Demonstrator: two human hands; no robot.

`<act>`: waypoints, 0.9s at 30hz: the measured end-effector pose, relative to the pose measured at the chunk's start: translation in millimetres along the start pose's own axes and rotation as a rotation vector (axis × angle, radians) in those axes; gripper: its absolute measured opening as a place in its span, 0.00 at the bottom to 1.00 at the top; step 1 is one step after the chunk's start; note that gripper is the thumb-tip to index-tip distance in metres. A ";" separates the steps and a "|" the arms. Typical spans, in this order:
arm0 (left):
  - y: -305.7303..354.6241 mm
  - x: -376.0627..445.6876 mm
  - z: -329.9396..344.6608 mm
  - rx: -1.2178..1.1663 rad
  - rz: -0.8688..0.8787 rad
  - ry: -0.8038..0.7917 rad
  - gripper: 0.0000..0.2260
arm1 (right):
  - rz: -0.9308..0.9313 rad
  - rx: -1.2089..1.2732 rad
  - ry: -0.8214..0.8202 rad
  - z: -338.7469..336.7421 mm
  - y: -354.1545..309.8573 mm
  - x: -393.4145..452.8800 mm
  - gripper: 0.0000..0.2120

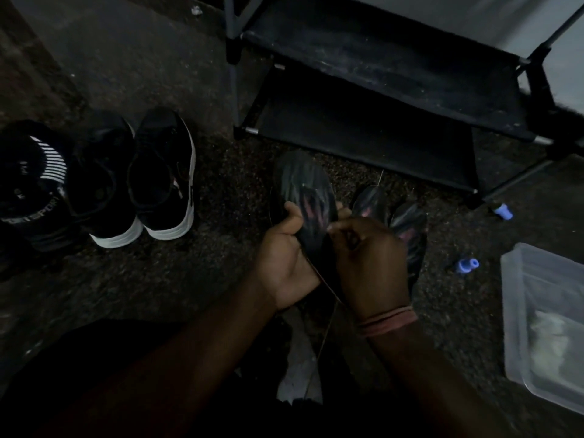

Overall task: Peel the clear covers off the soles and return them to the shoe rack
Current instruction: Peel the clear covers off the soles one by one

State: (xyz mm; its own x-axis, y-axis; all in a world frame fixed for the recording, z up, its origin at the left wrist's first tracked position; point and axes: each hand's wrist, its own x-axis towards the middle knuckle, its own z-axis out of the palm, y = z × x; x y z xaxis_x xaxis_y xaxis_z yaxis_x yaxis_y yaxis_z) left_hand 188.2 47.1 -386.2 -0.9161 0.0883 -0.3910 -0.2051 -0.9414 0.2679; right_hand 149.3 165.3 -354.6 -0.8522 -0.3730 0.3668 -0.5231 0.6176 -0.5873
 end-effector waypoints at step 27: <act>30.8 -0.2 5.0 0.022 0.048 0.028 0.39 | 0.432 0.718 -0.188 -2.4 -13.3 3.8 0.08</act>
State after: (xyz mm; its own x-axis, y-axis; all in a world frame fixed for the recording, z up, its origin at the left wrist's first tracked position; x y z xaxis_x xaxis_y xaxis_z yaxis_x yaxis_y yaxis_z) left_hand 180.3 19.7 -373.5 -0.9152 0.0335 -0.4016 -0.1686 -0.9370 0.3059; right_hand 153.1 157.3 -343.7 -0.9318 -0.3535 -0.0826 0.0237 0.1677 -0.9855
